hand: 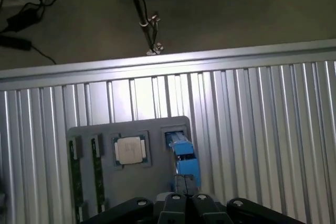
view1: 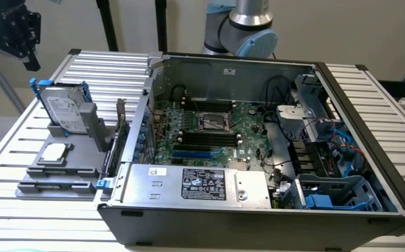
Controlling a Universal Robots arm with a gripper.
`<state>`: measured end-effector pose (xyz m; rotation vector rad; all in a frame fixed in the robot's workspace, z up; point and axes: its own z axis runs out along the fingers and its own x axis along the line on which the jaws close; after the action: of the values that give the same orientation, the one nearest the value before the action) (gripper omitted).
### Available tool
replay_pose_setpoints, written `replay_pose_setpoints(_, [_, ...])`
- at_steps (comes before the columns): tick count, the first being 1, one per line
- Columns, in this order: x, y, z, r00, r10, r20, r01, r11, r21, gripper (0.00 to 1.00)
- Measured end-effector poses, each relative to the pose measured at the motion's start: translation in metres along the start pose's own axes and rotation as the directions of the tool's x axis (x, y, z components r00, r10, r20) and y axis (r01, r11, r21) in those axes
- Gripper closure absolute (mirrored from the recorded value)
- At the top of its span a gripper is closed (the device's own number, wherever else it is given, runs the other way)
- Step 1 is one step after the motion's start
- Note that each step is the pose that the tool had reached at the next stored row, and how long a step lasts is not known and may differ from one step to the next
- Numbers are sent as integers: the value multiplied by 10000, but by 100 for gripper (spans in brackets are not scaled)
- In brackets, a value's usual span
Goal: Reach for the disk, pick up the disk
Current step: 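Pick up the disk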
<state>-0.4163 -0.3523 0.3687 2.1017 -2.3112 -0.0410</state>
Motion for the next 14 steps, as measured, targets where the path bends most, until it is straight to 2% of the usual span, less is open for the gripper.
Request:
replay_pose_setpoints(9, [-16,-10,0,9996,-298,-9,298,9996,-1,88])
replay_pose_setpoints(12, [-16,-10,-1,9995,-307,-10,307,9995,-2,70])
replay_pose_setpoints(13, [-16,-10,0,9995,-308,-10,308,9995,-2,70])
replay_pose_setpoints(14, [-16,-11,1,9995,-308,-10,308,9995,-1,64])
